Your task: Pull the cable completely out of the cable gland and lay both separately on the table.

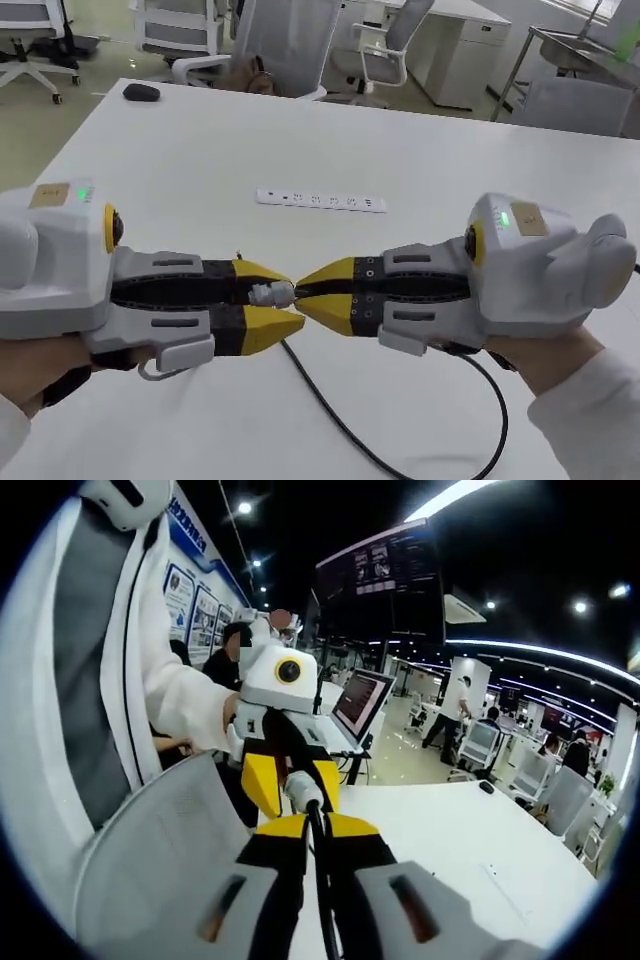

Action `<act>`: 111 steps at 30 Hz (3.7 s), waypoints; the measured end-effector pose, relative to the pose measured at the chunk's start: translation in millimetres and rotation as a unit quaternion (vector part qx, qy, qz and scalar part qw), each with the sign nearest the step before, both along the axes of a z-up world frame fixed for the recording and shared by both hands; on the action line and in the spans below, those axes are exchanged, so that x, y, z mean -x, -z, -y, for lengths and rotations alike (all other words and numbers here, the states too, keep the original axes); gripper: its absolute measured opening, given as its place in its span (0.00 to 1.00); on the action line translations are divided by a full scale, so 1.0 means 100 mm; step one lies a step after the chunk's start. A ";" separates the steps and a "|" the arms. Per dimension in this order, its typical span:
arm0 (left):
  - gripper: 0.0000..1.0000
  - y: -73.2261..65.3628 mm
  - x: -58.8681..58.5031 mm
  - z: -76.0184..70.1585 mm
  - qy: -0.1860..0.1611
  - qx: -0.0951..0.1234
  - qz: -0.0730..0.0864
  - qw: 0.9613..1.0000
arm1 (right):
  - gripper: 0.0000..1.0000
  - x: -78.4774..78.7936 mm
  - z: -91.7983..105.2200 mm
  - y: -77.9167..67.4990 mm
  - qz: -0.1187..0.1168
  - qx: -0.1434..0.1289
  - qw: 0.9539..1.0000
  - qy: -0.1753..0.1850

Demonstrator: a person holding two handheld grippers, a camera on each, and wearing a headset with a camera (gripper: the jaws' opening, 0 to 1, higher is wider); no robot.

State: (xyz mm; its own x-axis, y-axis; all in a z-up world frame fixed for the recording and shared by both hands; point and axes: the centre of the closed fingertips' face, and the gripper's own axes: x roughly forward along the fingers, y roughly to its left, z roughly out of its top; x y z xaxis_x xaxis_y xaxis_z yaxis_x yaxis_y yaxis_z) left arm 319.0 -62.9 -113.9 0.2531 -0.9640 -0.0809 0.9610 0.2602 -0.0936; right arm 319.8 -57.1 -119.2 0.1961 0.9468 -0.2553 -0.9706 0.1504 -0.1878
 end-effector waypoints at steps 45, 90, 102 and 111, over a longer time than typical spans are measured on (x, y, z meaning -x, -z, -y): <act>0.17 0.19 -0.07 -0.37 -0.058 -0.001 -0.007 0.998 | 0.03 -0.03 0.51 0.84 -0.044 0.056 0.995 0.070; 0.17 0.47 0.00 0.22 -0.079 0.026 -0.009 0.996 | 0.16 -0.02 0.34 0.55 -0.009 0.070 0.996 -0.046; 0.17 0.38 0.01 0.22 -0.075 0.044 0.001 0.996 | 0.06 -0.02 0.27 0.50 -0.005 0.055 0.997 -0.049; 0.18 0.40 0.03 0.23 -0.081 0.019 0.037 0.996 | 0.06 0.00 0.25 0.47 -0.031 0.015 0.999 -0.035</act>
